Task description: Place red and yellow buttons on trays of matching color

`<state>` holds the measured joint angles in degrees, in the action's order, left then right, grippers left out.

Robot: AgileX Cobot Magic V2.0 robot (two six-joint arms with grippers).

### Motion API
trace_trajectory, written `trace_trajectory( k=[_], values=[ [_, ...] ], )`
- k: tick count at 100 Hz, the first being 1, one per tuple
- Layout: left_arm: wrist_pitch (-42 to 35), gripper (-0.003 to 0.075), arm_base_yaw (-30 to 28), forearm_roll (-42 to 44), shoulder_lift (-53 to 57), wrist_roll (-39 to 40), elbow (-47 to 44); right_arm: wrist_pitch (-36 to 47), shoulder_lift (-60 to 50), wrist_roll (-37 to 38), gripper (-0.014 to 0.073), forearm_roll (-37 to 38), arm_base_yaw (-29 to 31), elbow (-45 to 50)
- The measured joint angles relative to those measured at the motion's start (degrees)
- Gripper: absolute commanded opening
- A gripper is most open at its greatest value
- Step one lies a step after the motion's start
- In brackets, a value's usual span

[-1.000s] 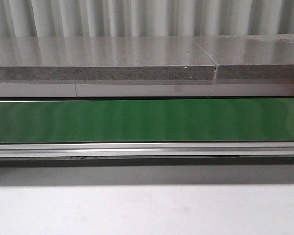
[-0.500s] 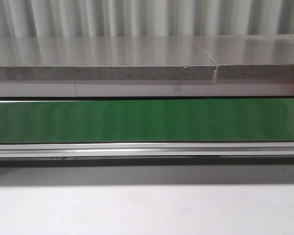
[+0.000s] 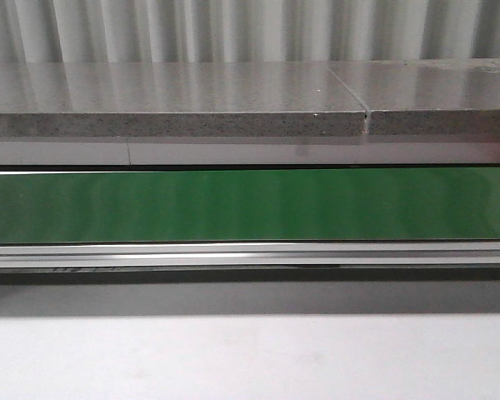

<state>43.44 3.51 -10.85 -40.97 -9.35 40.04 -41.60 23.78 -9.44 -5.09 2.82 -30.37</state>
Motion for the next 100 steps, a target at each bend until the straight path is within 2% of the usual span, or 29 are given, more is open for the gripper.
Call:
trace_trajectory(
  k=[23,30,40,46,47,54,60,77,87,100],
  values=[
    [0.9,-0.0017,-9.3,0.0,-7.5,1.9,5.1,0.0,0.0,0.0,-0.0067,0.0,0.0,0.0],
    [1.8,0.0015,-11.6,0.1,-9.8,2.3,6.0,0.0,0.0,0.0,-0.0067,0.0,0.0,0.0],
    [3.2,0.0151,-13.9,1.3,-13.0,2.4,7.5,-0.1,0.0,0.0,-0.0067,0.0,0.0,0.0],
    [4.3,0.0298,-14.6,2.4,-14.6,3.0,8.5,-0.1,0.0,0.0,-0.0067,0.0,0.0,0.0],
    [4.5,0.0298,-14.8,2.5,-15.0,3.0,8.7,-0.1,0.0,0.0,-0.0067,0.0,0.0,0.0],
    [5.3,0.0452,-15.8,3.7,-16.9,4.3,9.9,-0.1,0.0,0.0,-0.0067,0.0,0.0,0.0],
    [6.3,0.0521,-16.8,4.8,-18.3,6.0,10.8,-0.1,0.0,0.0,-0.0067,0.0,0.0,0.0],
    [11.7,0.0510,-21.7,6.3,-24.0,11.4,13.7,-0.1,0.0,0.0,-0.0067,0.0,0.0,0.0],
    [18.1,0.0494,-24.8,6.4,-29.0,12.2,15.9,-0.1,0.0,0.0,-0.0067,0.0,0.0,0.0],
    [22.0,0.0491,-28.2,6.6,-34.5,12.7,17.5,-0.1,0.0,0.0,-0.0067,0.0,0.0,0.0]
  ],
)
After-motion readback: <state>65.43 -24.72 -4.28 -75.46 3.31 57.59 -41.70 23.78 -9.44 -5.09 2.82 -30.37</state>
